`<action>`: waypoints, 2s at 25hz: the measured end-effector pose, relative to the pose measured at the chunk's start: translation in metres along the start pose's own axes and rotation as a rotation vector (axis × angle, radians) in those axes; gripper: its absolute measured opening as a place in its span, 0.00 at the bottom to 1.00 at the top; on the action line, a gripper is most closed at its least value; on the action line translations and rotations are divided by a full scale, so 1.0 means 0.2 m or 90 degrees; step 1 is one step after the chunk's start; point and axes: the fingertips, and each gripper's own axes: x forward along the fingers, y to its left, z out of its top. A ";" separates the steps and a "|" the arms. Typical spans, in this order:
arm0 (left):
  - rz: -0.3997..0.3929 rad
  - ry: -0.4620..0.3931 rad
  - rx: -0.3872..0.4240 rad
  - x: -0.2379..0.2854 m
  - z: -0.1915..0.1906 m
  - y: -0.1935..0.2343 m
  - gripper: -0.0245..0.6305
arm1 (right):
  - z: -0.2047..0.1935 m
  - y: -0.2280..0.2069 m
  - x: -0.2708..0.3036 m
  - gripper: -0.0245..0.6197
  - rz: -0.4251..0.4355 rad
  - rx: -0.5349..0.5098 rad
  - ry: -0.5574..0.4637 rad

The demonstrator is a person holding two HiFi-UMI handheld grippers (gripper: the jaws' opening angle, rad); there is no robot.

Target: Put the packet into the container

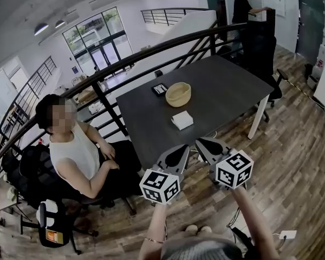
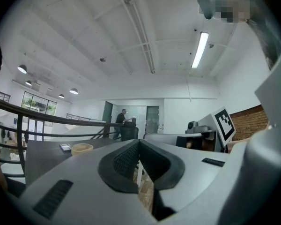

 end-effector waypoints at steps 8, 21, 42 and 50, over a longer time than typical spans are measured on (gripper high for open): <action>0.026 -0.005 0.009 0.02 0.04 -0.03 0.05 | 0.06 -0.04 -0.04 0.05 0.038 -0.009 -0.018; 0.045 -0.007 0.002 0.19 0.02 0.12 0.05 | 0.09 -0.24 0.09 0.05 0.050 -0.013 -0.018; 0.048 0.002 -0.012 0.68 0.00 0.67 0.05 | 0.11 -0.72 0.67 0.05 0.089 -0.037 0.018; 0.116 -0.001 -0.030 0.88 -0.02 0.91 0.05 | 0.10 -0.90 0.94 0.05 0.188 -0.039 0.049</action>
